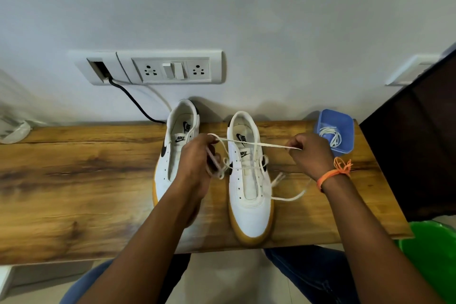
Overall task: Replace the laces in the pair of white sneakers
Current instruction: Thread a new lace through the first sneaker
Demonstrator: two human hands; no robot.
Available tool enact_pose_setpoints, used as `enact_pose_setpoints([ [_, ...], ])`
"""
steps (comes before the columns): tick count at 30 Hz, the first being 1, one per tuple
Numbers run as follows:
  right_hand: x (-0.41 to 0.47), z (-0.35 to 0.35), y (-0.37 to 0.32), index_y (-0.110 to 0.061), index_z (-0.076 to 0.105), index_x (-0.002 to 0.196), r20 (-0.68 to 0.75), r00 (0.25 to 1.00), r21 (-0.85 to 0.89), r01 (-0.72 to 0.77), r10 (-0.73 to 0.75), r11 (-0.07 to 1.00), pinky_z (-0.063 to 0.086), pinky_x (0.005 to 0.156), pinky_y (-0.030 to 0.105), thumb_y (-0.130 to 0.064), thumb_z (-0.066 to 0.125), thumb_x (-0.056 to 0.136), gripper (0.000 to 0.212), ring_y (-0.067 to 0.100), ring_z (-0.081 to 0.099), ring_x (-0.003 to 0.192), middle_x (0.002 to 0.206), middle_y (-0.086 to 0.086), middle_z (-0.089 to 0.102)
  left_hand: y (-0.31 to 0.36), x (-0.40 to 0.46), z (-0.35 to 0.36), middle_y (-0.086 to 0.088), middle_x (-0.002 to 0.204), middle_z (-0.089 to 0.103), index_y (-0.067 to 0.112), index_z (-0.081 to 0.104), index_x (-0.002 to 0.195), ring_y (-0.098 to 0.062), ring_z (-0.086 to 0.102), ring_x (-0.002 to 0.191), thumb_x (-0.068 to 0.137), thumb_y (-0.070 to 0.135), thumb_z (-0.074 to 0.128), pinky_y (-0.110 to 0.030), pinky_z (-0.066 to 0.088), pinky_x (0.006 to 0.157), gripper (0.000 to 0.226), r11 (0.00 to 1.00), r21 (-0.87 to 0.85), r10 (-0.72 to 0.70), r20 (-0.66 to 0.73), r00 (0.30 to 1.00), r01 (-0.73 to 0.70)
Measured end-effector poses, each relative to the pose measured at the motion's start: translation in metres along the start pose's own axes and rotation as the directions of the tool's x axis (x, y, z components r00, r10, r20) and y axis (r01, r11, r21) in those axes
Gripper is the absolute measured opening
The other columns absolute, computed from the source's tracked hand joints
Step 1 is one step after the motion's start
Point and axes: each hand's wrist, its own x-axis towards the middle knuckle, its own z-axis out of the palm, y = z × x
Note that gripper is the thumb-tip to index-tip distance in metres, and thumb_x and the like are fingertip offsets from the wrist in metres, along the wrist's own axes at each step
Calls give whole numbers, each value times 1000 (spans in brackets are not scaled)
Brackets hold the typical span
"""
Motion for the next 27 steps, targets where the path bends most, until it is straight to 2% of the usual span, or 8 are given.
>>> enact_pose_setpoints([
  [4,-1,-8,0,-16,69,80,29,999,93,-44,41,995,49,78,30,-14,75,80,7,21,64,89,91,4,71,-5,-5,4,-6,71,54,12,64,81,-18,50,60,93,29,57,-26,40,51,21,949,304,88,12,996,-88],
  [8,-6,-12,-14,-10,73,88,80,996,301,-49,26,952,42,59,23,-19,66,89,12,12,56,64,78,6,69,-3,-11,9,2,57,52,9,71,90,-9,42,46,92,21,59,-20,31,43,17,941,308,112,112,987,-142],
  [12,1,-19,-4,-10,74,85,-133,982,439,-60,132,896,42,75,28,-20,57,96,23,10,58,76,85,2,68,6,-16,7,11,59,61,10,70,100,1,47,42,90,0,55,-14,36,41,21,921,333,143,195,970,-202],
  [15,7,-30,13,-8,74,83,-300,937,300,-87,180,950,40,72,29,-19,57,94,24,25,61,82,86,13,71,11,-19,0,3,66,62,13,68,105,-2,49,45,90,-1,57,-14,40,45,24,869,428,128,290,949,-248],
  [18,8,-34,20,-7,71,78,-325,937,89,-105,129,990,33,68,27,-19,56,95,26,29,57,76,79,13,67,12,-17,-7,7,76,69,17,73,102,3,58,61,92,12,63,-11,44,58,15,762,553,158,345,925,-337],
  [22,2,-23,6,-20,73,88,-143,989,-34,-52,46,998,44,76,27,-31,62,93,16,21,63,92,93,2,69,12,-17,-10,5,72,67,12,74,104,-2,51,55,97,10,57,-14,39,52,18,815,480,143,376,915,-325],
  [25,-20,-16,-37,-27,71,98,131,976,429,103,-174,898,42,74,5,-26,65,92,8,-2,63,89,96,-13,71,9,-17,-7,-3,79,69,10,72,108,-11,38,53,99,12,55,-19,33,50,19,860,396,152,406,901,-324],
  [27,-30,-7,-56,-22,71,104,326,897,611,40,-297,791,49,75,10,-23,65,91,14,6,70,90,94,-1,76,7,-13,-4,-7,82,70,7,70,109,-11,37,51,99,12,56,-20,33,48,18,889,337,167,395,904,-311],
])
